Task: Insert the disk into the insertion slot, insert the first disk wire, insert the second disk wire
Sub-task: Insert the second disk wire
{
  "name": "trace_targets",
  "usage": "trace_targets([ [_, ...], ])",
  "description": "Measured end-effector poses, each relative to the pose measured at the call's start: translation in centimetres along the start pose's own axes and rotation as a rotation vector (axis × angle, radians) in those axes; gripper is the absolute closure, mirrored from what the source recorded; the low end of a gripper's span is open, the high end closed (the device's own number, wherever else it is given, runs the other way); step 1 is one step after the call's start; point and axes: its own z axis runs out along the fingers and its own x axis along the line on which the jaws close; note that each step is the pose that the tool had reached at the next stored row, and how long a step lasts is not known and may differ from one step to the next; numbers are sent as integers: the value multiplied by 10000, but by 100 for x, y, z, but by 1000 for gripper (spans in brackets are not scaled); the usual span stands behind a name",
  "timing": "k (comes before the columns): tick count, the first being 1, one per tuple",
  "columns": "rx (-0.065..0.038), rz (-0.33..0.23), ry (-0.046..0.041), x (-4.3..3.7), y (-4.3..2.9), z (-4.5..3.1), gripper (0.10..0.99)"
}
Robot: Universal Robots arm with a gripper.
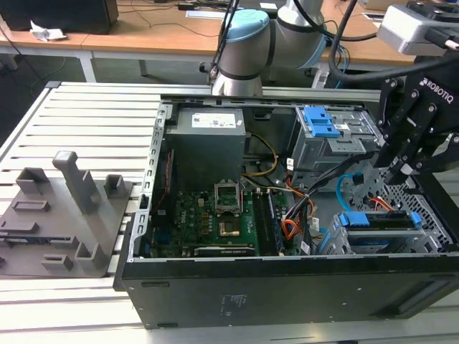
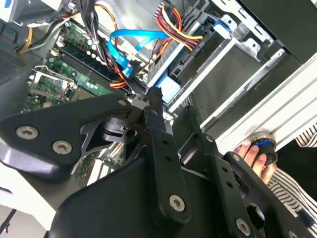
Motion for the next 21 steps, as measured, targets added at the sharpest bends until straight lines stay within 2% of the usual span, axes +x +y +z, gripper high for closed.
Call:
trace_targets([
  [1,0,-12,2,-82,-8,-3,725],
  [4,35,-1112,62,-93,-3,16,725],
  [5,37,-1206,68,-97,10,41,725],
  [9,39,-1226,69,-162,54,128,725],
  [14,39,-1224,71,-296,39,253,725],
  [17,27,-1227,143,-303,38,336,725],
  [18,27,-1227,143,-305,37,380,725],
  [21,25,-1230,157,-305,35,437,725],
])
